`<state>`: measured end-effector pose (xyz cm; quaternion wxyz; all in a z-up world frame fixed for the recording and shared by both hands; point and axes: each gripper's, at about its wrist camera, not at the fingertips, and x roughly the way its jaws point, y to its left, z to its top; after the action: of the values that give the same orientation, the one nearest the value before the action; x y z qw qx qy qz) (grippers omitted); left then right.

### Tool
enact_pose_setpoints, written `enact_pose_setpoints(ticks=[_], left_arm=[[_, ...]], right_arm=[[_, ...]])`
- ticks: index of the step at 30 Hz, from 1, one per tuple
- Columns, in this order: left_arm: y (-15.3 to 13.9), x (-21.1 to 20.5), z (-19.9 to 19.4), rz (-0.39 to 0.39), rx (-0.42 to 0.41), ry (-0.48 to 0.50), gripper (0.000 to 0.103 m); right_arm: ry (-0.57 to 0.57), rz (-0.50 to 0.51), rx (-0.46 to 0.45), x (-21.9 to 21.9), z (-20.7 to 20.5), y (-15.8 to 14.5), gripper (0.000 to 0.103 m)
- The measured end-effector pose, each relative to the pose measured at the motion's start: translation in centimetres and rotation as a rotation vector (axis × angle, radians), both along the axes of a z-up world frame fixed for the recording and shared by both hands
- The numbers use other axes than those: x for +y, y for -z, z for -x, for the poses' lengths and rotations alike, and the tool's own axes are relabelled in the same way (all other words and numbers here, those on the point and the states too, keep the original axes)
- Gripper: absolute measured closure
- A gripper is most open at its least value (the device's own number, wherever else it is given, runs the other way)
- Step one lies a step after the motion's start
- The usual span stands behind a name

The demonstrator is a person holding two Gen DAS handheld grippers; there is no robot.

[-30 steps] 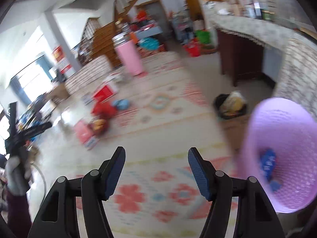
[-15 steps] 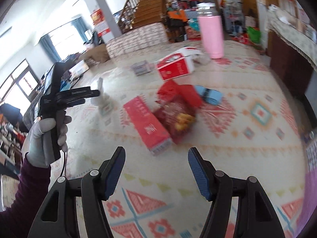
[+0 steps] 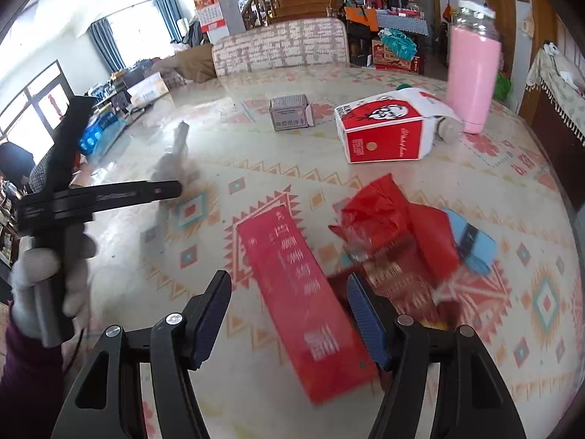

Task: Collect trash
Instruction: 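Grasp the clear plastic bag on the table with the left gripper, then grasp the long red box with the right gripper while the left gripper holds the bag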

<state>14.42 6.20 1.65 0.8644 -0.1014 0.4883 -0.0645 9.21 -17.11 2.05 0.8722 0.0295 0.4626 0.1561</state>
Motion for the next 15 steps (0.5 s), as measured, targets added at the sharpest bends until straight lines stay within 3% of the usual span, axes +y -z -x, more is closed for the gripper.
enact_pose_setpoints(ticks=[10,11,13,15], left_arm=[[0.0,0.8,0.2,0.051,-0.004,-0.015,0.073],[-0.1,0.9,0.2,0.055,-0.006,-0.014,0.074],[-0.4,0.8,0.4,0.05,-0.024,-0.013,0.074],[-0.9,0.6,0.8,0.039,-0.051,-0.013,0.075]], right_arm=[[-0.009,0.048,0.021,1.7,-0.5,1.2,0.034],[-0.002,0.06,0.024,1.7,-0.3,1.3,0.036],[0.012,0.078,0.03,1.7,0.1,1.4,0.059],[0.017,0.064,0.04,1.6,0.5,1.5,0.06]])
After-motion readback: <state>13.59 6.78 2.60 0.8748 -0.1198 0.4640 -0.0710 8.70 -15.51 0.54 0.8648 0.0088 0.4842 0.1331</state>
